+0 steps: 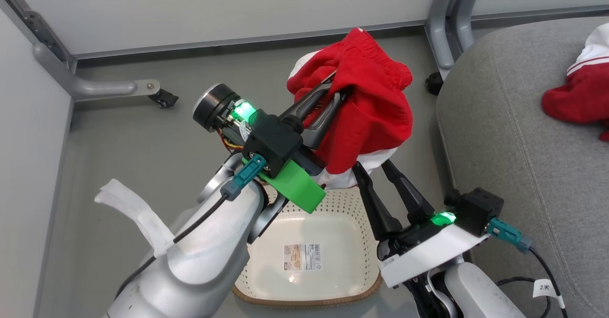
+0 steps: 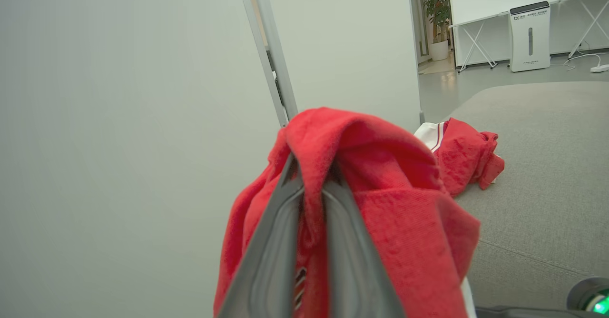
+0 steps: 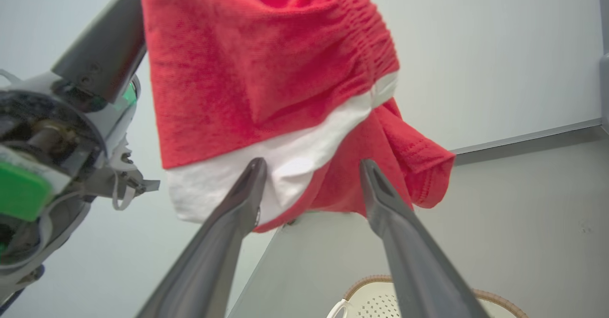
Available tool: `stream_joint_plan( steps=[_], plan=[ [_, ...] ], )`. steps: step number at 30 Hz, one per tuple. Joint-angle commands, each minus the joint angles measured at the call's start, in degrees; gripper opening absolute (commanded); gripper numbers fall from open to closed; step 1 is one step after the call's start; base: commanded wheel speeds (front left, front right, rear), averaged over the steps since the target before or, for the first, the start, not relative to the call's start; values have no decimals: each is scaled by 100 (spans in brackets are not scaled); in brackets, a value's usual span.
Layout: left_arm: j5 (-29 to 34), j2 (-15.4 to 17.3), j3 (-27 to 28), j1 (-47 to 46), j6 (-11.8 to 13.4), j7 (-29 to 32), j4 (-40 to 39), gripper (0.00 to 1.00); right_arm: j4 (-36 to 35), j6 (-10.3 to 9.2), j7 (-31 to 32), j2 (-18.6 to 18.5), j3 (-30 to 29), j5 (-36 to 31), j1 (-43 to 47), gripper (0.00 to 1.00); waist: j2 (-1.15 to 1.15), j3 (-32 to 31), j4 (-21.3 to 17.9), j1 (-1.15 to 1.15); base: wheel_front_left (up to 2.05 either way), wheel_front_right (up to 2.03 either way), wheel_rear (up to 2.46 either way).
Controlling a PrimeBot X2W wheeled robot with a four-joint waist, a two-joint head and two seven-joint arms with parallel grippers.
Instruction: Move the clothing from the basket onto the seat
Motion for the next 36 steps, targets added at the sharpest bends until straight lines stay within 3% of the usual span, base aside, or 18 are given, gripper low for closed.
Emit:
stream_joint_plan(
  steps=[1, 9, 32, 33, 34, 36],
  plan=[
    [23, -31, 8, -39, -37, -20, -34, 0, -36, -5, -13, -18, 36, 61, -30, 100, 0, -7, -2, 0, 0, 0, 0],
    [25, -73, -39, 61, -66, -20, -126, 0, -229, -5, -13, -18, 372, 390, -184, 100, 0, -31, 9, 0, 0, 0, 0],
    [54, -146, -68, 246, -122, -20, -91, 0, -729, -4, -13, -128, 398, 608, -342, 100, 0, 110, 31, 0, 0, 0, 0],
    [51, -152, -73, 245, -123, -20, -93, 0, -730, -4, -13, -126, 399, 604, -343, 43, 0, 118, 34, 0, 0, 0, 0],
    [48, -155, -74, 244, -125, -20, -92, 0, -728, -4, -13, -124, 397, 591, -343, 0, 0, 124, 34, 0, 0, 0, 0],
    [47, -163, -66, 246, -129, -20, -82, 0, -737, -4, -13, -120, 387, 572, -348, 0, 0, 138, 32, 0, 0, 0, 0]
  ],
)
